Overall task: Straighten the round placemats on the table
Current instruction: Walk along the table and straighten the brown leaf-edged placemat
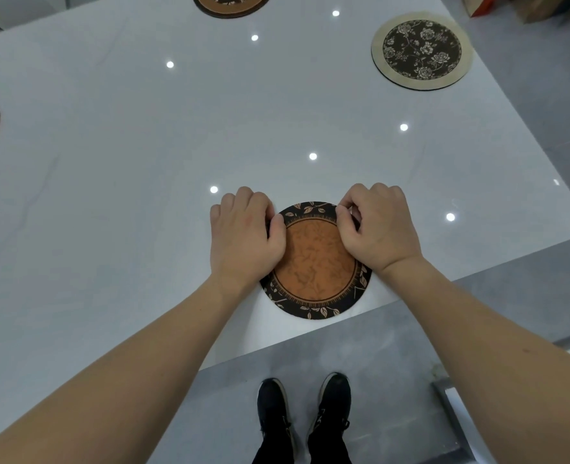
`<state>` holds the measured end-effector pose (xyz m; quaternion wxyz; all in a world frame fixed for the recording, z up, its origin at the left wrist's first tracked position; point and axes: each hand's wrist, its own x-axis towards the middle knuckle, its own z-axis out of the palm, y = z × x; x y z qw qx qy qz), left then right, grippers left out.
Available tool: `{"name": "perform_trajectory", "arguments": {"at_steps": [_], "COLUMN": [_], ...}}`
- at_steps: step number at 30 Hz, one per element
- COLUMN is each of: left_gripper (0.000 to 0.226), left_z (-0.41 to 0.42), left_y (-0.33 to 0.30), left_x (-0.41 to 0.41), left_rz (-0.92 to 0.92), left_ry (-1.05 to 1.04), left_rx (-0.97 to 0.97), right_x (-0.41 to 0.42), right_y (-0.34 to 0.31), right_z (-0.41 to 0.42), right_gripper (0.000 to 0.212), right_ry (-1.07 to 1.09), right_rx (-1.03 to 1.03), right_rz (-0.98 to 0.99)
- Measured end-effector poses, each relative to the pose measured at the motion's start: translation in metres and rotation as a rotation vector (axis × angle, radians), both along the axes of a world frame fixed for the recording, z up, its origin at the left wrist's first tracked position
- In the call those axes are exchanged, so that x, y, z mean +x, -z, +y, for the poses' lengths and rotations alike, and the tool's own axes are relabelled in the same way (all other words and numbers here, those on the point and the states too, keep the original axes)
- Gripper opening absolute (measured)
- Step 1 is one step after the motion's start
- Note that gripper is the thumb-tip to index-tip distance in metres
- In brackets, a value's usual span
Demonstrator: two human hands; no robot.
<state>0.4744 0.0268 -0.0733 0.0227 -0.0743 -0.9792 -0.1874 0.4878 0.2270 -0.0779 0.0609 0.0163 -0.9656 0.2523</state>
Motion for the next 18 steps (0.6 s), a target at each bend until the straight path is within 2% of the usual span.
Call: {"name": "perform_trajectory", "arguments": {"at_steps": [18], "left_gripper": [0.012], "left_z": [0.0], "left_y": [0.0005], "left_x": [-0.0001], "left_rz": [-0.008], "left_ry": [0.008], "left_rx": [-0.005], "right_x": [0.0009], "right_y": [0.0006], "right_z": [-0.0006], "right_gripper": [0.015], "right_ry": [-0.013], "right_rx": [0.01], "right_rz": [-0.002]}}
